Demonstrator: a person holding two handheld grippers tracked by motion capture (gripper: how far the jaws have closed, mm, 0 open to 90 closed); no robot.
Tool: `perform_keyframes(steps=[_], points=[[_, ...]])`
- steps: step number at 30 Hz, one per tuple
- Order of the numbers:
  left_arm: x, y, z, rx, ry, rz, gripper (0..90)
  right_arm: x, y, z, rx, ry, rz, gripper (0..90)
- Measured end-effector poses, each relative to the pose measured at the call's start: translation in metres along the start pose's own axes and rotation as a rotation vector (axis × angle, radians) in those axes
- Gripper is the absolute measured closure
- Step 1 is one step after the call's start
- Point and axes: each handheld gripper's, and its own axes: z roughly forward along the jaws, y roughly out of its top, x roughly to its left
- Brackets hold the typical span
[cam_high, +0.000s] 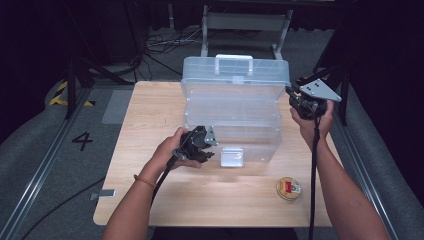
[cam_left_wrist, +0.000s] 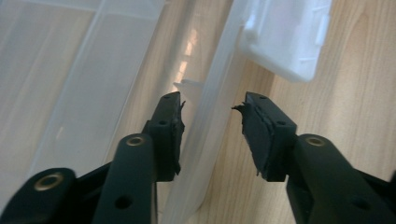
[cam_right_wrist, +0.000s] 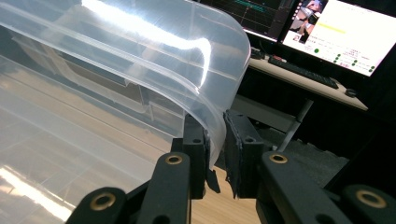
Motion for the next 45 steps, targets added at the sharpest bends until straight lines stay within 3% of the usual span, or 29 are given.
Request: perform_keyframes(steps=[5,12,15,18,21,23,45], points=[[0.003,-0.005,0.004,0.021,0.021,0.005,69.2,-0.002,0.002,0.005,-0.007,-0.008,0.020,80.5],[0.006,-0.012,0.004,-0.011,-0.010,0.007,73.8,-0.005,0.003,0.014,-0.024,-0.026,0.009,82.6],[0.009,-0.014,0.004,-0.035,-0.038,0.003,74.9,-0.006,0.007,0.024,-0.031,-0.056,-0.024,84.4],[0.010,-0.016,0.003,-0.046,-0.041,0.001,75.4,-0.006,0.009,0.028,-0.028,-0.066,-0.034,85.0],[0.011,-0.018,0.001,-0.053,-0.042,0.008,76.8,-0.011,0.012,0.035,-0.024,-0.051,-0.017,85.2],[0.014,-0.022,0.001,-0.065,-0.064,0.007,77.6,-0.013,0.013,0.038,-0.023,-0.046,-0.009,85.3],[0.025,-0.029,-0.001,-0.097,-0.140,0.045,81.9,-0.013,0.013,0.036,-0.012,-0.043,-0.002,85.5]])
